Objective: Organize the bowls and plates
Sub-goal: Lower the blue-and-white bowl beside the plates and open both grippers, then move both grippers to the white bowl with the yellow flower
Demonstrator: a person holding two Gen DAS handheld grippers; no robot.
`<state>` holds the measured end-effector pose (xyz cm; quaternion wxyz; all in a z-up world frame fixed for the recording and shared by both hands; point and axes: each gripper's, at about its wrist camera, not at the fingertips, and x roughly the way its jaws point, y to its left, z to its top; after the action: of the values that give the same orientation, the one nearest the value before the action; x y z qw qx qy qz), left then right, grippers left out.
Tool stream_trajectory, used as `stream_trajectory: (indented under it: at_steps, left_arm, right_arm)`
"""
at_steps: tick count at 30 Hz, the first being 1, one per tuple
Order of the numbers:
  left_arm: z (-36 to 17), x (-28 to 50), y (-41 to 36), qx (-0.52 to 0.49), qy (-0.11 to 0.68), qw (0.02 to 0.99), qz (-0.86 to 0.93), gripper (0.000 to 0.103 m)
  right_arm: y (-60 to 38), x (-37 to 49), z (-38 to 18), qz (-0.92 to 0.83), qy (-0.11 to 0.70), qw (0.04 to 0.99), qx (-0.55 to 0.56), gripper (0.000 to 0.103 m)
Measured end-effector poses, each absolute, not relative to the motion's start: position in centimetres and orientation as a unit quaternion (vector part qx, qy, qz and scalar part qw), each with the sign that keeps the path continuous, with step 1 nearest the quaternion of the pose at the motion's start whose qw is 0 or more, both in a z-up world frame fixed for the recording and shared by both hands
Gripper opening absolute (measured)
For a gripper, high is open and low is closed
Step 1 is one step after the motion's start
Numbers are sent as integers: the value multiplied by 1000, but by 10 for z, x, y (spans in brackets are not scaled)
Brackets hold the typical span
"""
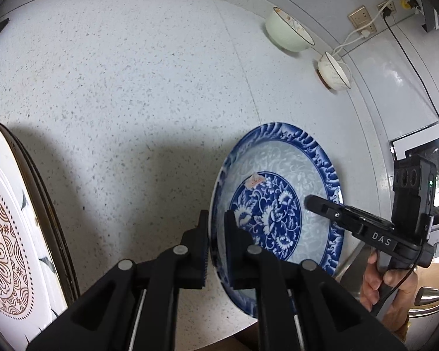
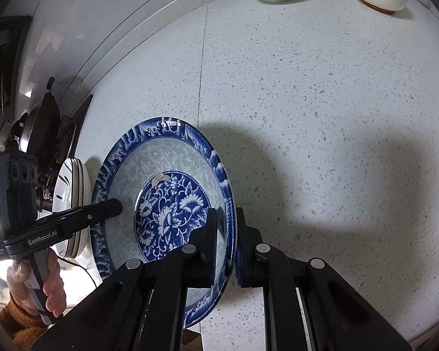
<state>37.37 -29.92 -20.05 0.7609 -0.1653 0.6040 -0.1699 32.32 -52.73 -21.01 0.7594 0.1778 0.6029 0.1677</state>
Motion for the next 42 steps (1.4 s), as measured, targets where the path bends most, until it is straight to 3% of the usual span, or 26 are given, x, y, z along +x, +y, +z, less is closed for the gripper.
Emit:
stream_trajectory:
  at_steps: [5, 11, 17, 19, 21, 24, 36, 42]
  left_arm:
    - [-193, 370, -295, -166, 584, 776, -168, 23]
    - [-179, 365, -293, -150, 558, 800, -164, 25]
    - [-159, 356, -290, -124, 506, 838, -160, 28]
    - [-151, 353, -288, -115, 486, 852, -155, 37]
    - [-145, 352, -286, -119, 469, 861, -158, 54]
    - [-135, 348, -286, -112, 439, 877, -163, 65]
    - [-116, 341, -279, -138, 382, 890, -208, 70]
    - [-102, 376, -288, -145, 383, 883, -228, 70]
  right_arm:
    - [-531, 317, -195, 160, 574, 786, 164, 11]
    - [-535, 302, -176, 165, 525, 822, 146, 25]
    - [-535, 287, -155, 172, 461, 862, 121, 56]
    - [-533, 283, -149, 173, 444, 871, 119, 68]
    - [-532, 280, -143, 172, 425, 881, 121, 79]
    - [-527, 275, -133, 168, 394, 897, 112, 102]
    - [-517, 277, -125, 150, 363, 915, 94, 102]
    - [-535, 295, -128, 130, 364, 917, 96, 102]
